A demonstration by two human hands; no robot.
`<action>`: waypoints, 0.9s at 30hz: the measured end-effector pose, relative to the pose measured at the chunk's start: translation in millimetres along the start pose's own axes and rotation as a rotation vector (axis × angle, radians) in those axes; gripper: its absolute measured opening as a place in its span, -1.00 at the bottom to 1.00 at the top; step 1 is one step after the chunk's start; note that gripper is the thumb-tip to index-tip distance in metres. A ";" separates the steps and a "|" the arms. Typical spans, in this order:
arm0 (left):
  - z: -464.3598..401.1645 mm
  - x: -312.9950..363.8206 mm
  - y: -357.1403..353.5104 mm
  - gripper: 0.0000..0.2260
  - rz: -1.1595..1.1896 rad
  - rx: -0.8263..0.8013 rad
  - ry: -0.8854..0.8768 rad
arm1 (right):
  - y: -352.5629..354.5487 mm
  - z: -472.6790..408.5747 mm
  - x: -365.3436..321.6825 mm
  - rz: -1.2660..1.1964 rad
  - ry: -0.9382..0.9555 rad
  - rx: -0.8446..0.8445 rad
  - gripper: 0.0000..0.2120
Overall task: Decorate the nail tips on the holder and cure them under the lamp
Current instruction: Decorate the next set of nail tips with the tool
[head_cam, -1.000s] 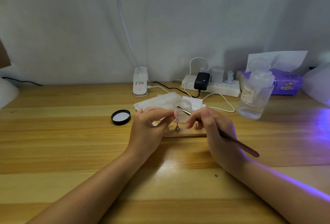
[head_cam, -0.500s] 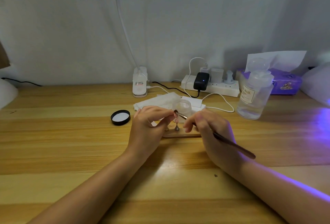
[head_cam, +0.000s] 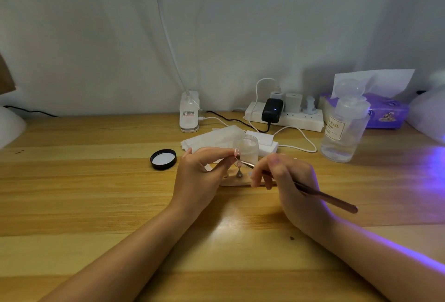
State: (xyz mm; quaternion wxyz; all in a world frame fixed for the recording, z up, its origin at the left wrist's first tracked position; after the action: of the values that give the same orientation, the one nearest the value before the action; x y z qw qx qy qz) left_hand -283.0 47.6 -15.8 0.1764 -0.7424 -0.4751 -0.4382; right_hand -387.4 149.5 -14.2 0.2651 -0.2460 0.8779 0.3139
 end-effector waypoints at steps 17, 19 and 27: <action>-1.0 2.0 -0.2 -0.78 0.087 -0.008 0.009 | 4.6 0.2 -3.3 -0.090 0.024 0.068 -0.65; -1.1 3.0 -0.2 -0.78 0.084 -0.008 0.013 | 5.5 -1.7 -1.3 -0.042 -0.003 0.083 -0.66; -1.0 2.9 -0.6 -0.84 0.093 -0.023 0.014 | -1.0 1.1 -1.9 -0.085 -0.013 -0.019 -0.63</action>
State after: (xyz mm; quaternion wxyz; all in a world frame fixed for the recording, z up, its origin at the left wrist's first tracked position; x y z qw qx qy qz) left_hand -283.5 48.8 -13.0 0.1914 -0.7626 -0.4337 -0.4401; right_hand -385.1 150.0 -14.2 0.2817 -0.2837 0.8618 0.3123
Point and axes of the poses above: each hand's wrist, its own z-axis away from the middle knuckle, its own y-axis out of the back of the hand, x = y × z, the point moved 7 cm from there along -z, towards the middle knuckle, and after that the axes turned 14 degrees about z, right-handed, at the moved point
